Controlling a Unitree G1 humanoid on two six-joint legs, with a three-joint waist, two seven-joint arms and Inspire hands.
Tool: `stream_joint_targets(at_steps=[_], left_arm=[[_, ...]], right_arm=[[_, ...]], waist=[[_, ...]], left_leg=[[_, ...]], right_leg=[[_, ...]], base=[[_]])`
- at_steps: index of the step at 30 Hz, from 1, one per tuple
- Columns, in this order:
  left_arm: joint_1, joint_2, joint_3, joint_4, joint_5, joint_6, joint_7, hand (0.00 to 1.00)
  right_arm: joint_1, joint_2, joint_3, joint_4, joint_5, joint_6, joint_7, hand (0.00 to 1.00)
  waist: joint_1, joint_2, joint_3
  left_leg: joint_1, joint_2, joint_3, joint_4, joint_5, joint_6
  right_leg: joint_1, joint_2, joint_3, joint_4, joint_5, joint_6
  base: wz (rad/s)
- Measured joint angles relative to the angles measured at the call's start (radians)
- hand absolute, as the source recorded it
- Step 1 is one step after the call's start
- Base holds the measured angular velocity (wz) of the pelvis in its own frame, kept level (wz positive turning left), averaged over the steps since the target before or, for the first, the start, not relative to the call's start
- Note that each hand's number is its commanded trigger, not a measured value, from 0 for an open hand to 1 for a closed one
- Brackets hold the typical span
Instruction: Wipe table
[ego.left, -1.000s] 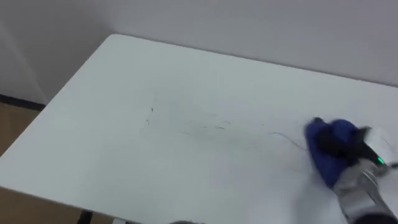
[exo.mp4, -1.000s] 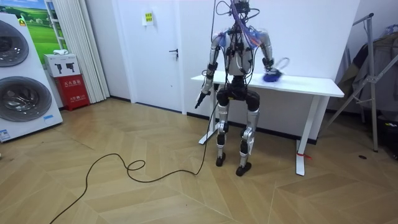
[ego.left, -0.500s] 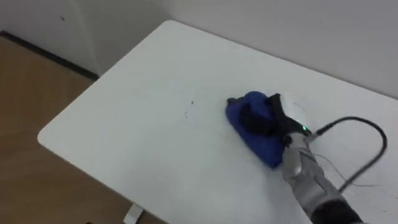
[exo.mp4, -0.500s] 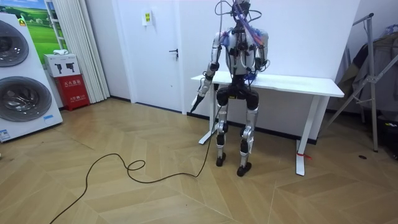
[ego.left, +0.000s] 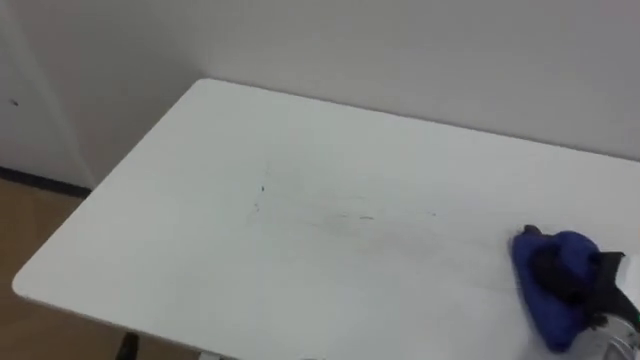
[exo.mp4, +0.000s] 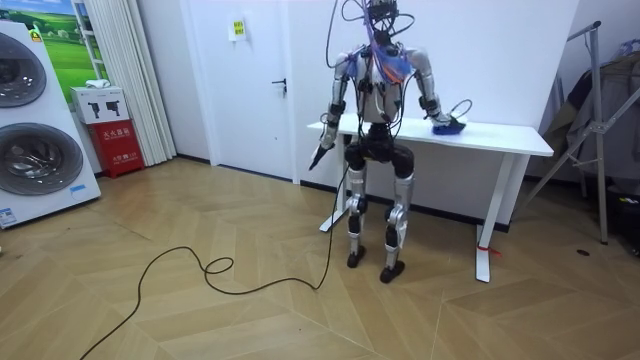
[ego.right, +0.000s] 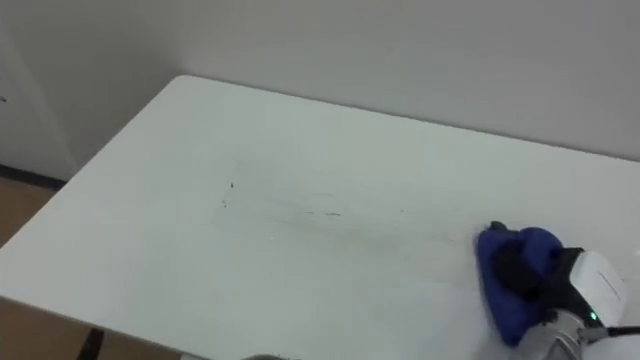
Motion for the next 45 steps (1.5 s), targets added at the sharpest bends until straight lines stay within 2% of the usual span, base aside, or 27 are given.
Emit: stream_joint_targets(at_steps=[2, 4, 5, 7, 9, 11, 14, 15, 16, 19, 21, 22, 24, 26, 28, 30, 33, 34, 35, 37, 38, 39, 40, 41, 42, 43, 45], left_arm=[[-0.031, -0.004, -0.009, 0.035, 0.003, 0.02, -0.003, 0.0], [-0.079, -0.008, -0.023, 0.05, 0.003, 0.042, -0.016, 0.0], [-0.088, -0.009, -0.033, 0.048, 0.003, 0.044, -0.025, 0.0], [-0.082, -0.02, -0.041, -0.007, 0.006, 0.048, -0.043, 0.0], [-0.047, -0.017, -0.038, -0.014, 0.006, 0.057, -0.042, 0.0], [-0.006, -0.015, -0.036, -0.014, 0.007, 0.064, -0.039, 0.0], [0.047, -0.014, -0.027, -0.025, 0.018, 0.059, -0.03, 0.0], [0.083, -0.011, -0.01, -0.028, 0.022, 0.056, -0.029, 0.0], [0.11, -0.001, 0.006, -0.029, 0.022, 0.056, -0.028, 0.0], [0.109, 0.024, 0.039, -0.045, 0.055, 0.026, -0.027, 0.0], [0.101, 0.044, 0.07, -0.05, 0.098, -0.013, -0.027, 0.0], [0.097, 0.056, 0.105, -0.051, 0.126, -0.027, -0.024, 0.0], [0.09, 0.08, 0.123, -0.055, 0.146, -0.034, -0.003, 0.0], [0.071, 0.084, 0.118, -0.054, 0.148, -0.04, 0.02, 0.0], [0.048, 0.087, 0.086, -0.037, 0.147, -0.063, 0.039, 0.0], [0.018, 0.089, 0.047, -0.006, 0.145, -0.067, 0.041, 0.0], [-0.056, 0.083, -0.015, 0.027, 0.136, -0.062, 0.029, 0.0], [-0.094, 0.084, -0.042, 0.028, 0.125, -0.047, 0.014, 0.0], [-0.116, 0.08, -0.052, 0.027, 0.122, -0.039, 0.009, 0.0], [-0.235, 0.071, -0.072, 0.058, 0.106, -0.027, -0.005, 0.0], [-0.256, 0.068, -0.079, 0.06, 0.098, -0.027, -0.011, 0.0], [-0.282, 0.063, -0.088, 0.058, 0.078, -0.026, -0.021, 0.0], [-0.276, 0.057, -0.107, 0.054, 0.07, -0.026, -0.032, 0.0], [-0.269, 0.057, -0.109, 0.052, 0.07, -0.025, -0.038, 0.0], [-0.236, 0.055, -0.112, 0.048, 0.069, -0.02, -0.047, 0.0], [-0.194, 0.048, -0.116, 0.048, 0.071, -0.013, -0.051, 0.0], [-0.12, 0.035, -0.115, 0.049, 0.07, -0.001, -0.051, 0.0]], right_arm=[[-0.085, 0.075, 0.168, -0.099, -0.072, 0.054, 0.091, 1.0], [-0.245, 0.169, 0.35, -0.156, -0.143, 0.071, 0.198, 1.0], [-0.288, 0.185, 0.369, -0.157, -0.147, 0.067, 0.222, 1.0], [-0.412, 0.201, 0.371, -0.156, -0.148, 0.038, 0.269, 1.0], [-0.433, 0.194, 0.361, -0.135, -0.148, 0.025, 0.264, 1.0], [-0.383, 0.176, 0.348, -0.101, -0.148, 0.004, 0.244, 1.0], [-0.185, 0.107, 0.272, 0.022, -0.149, -0.046, 0.198, 1.0], [-0.078, 0.093, 0.197, -0.027, -0.132, -0.12, 0.104, 1.0], [-0.028, 0.064, 0.167, -0.022, -0.123, -0.161, 0.04, 1.0], [0.074, -0.016, 0.046, 0.034, -0.051, -0.229, -0.076, 1.0], [0.126, -0.044, -0.028, 0.074, 0.003, -0.231, -0.11, 1.0], [0.148, -0.053, -0.077, 0.105, 0.028, -0.232, -0.123, 1.0], [0.185, -0.061, -0.139, 0.141, 0.063, -0.231, -0.142, 1.0], [0.228, -0.081, -0.155, 0.149, 0.114, -0.211, -0.154, 1.0], [0.239, -0.075, -0.141, 0.149, 0.154, -0.176, -0.165, 1.0], [0.192, -0.041, -0.118, 0.143, 0.162, -0.121, -0.166, 1.0], [0.057, 0.04, -0.049, 0.093, 0.157, 0.025, -0.148, 1.0], [-0.024, 0.076, 0.027, 0.037, 0.143, 0.073, -0.106, 1.0], [-0.075, 0.092, 0.073, 0.008, 0.136, 0.088, -0.076, 1.0], [-0.329, 0.165, 0.257, -0.016, 0.044, 0.081, 0.035, 1.0], [-0.398, 0.176, 0.285, -0.004, 0.015, 0.066, 0.056, 1.0], [-0.505, 0.193, 0.314, 0.026, -0.018, 0.024, 0.089, 1.0], [-0.569, 0.196, 0.329, 0.024, -0.047, -0.003, 0.1, 1.0], [-0.577, 0.194, 0.328, 0.018, -0.058, -0.014, 0.097, 1.0], [-0.56, 0.178, 0.319, 0.002, -0.076, -0.025, 0.098, 1.0], [-0.51, 0.146, 0.306, 0.002, -0.094, -0.025, 0.098, 1.0], [-0.38, 0.092, 0.271, 0.021, -0.101, -0.022, 0.1, 1.0]], waist=[[0.018, -0.008, 0.0026], [0.028, -0.024, 0.0112], [0.035, -0.029, 0.0133], [0.101, -0.039, 0.0192], [0.123, -0.04, 0.0198], [0.124, -0.041, 0.0201], [0.119, -0.042, 0.0203], [0.086, -0.036, 0.0197], [0.051, -0.029, 0.0216], [-0.019, -0.021, 0.0208], [-0.027, -0.016, 0.0166], [-0.051, -0.016, 0.0152], [-0.074, -0.021, 0.0097], [-0.075, -0.015, 0.0053], [-0.062, -0.01, 0.0049], [-0.034, -0.009, 0.0053], [0.016, -0.014, 0.0058], [0.026, -0.025, 0.0044], [0.033, -0.032, 0.0038], [0.086, -0.054, 0.0216], [0.107, -0.059, 0.0261], [0.133, -0.064, 0.0287], [0.132, -0.038, 0.0235], [0.129, -0.028, 0.0251], [0.107, -0.031, 0.0243], [0.104, -0.038, 0.0238], [0.102, -0.037, 0.0238]], left_leg=[[-0.016, 0.002, -0.028, -0.004, 0.009, -0.015], [-0.032, 0.011, -0.051, -0.02, 0.028, -0.037], [-0.034, 0.012, -0.059, -0.024, 0.034, -0.04], [-0.034, 0.009, -0.098, -0.04, 0.047, -0.046], [-0.02, 0.001, -0.129, -0.054, 0.05, -0.047], [-0.011, -0.011, -0.158, -0.052, 0.05, -0.044], [-0.007, -0.025, -0.179, -0.048, 0.043, -0.032], [-0.007, -0.03, -0.172, -0.04, 0.037, -0.023], [-0.006, -0.03, -0.15, -0.031, 0.029, -0.015], [-0.012, -0.014, -0.068, 0.012, -0.01, 0.0], [0.001, -0.004, -0.044, 0.045, -0.034, 0.01], [0.004, 0.003, -0.042, 0.071, -0.051, 0.017], [-0.003, 0.016, -0.028, 0.111, -0.074, 0.028], [-0.013, 0.033, -0.013, 0.159, -0.098, 0.031], [-0.019, 0.07, 0.006, 0.199, -0.122, 0.02], [-0.046, 0.107, 0.015, 0.237, -0.142, -0.001], [-0.129, 0.179, 0.018, 0.296, -0.154, -0.052], [-0.17, 0.189, 0.002, 0.3, -0.144, -0.072], [-0.183, 0.189, -0.009, 0.297, -0.138, -0.083], [-0.219, 0.22, -0.03, 0.279, -0.106, -0.148], [-0.227, 0.231, -0.036, 0.27, -0.093, -0.171], [-0.236, 0.264, -0.057, 0.24, -0.068, -0.212], [-0.227, 0.31, -0.099, 0.186, -0.026, -0.256], [-0.214, 0.334, -0.106, 0.148, 0.0, -0.272], [-0.205, 0.362, -0.085, 0.097, 0.056, -0.257], [-0.204, 0.369, -0.043, 0.096, 0.092, -0.22], [-0.199, 0.355, 0.026, 0.136, 0.105, -0.211]], right_leg=[[-0.029, 0.019, -0.007, -0.005, 0.014, -0.022], [-0.045, 0.031, -0.039, -0.005, 0.006, -0.043], [-0.046, 0.033, -0.041, -0.007, 0.001, -0.046], [-0.042, 0.039, -0.07, -0.031, -0.009, -0.052], [-0.01, 0.039, -0.104, -0.049, -0.013, -0.047], [0.013, 0.032, -0.131, -0.059, -0.021, -0.036], [0.036, 0.011, -0.151, -0.058, -0.032, -0.018], [0.044, 0.004, -0.15, -0.054, -0.035, -0.014], [0.045, -0.005, -0.152, -0.039, -0.04, -0.004], [0.026, -0.027, -0.144, 0.068, -0.066, 0.026], [0.011, -0.042, -0.115, 0.145, -0.07, 0.028], [0.0, -0.053, -0.107, 0.196, -0.069, 0.029], [-0.046, -0.081, -0.086, 0.324, -0.068, 0.034], [-0.086, -0.136, -0.069, 0.435, -0.092, 0.045], [-0.096, -0.212, -0.017, 0.453, -0.096, 0.053], [-0.096, -0.242, 0.034, 0.378, -0.089, 0.064], [-0.108, -0.248, 0.073, 0.214, -0.051, 0.085], [-0.125, -0.249, 0.068, 0.162, -0.022, 0.089], [-0.136, -0.249, 0.067, 0.142, -0.004, 0.086], [-0.138, -0.216, 0.068, 0.04, 0.08, 0.086], [-0.138, -0.201, 0.069, 0.025, 0.088, 0.083], [-0.132, -0.16, 0.043, 0.02, 0.07, 0.109], [-0.13, -0.099, -0.013, 0.058, 0.04, 0.106], [-0.132, -0.08, -0.031, 0.08, 0.009, 0.091], [-0.132, -0.061, -0.067, 0.125, -0.046, 0.073], [-0.125, -0.055, -0.081, 0.158, -0.094, 0.055], [-0.101, -0.056, -0.102, 0.168, -0.121, 0.041]], base=[[-0.71], [0.29], [0.58], [0.58], [0.55], [0.55], [0.46], [0.17], [0.12], [0.12], [-0.27], [-0.3], [-0.24], [-0.26], [-0.38], [-0.54], [-0.46], [-0.38], [-0.42], [-0.36], [0.0], [0.39], [0.56], [0.92], [0.98], [0.94], [0.51]])
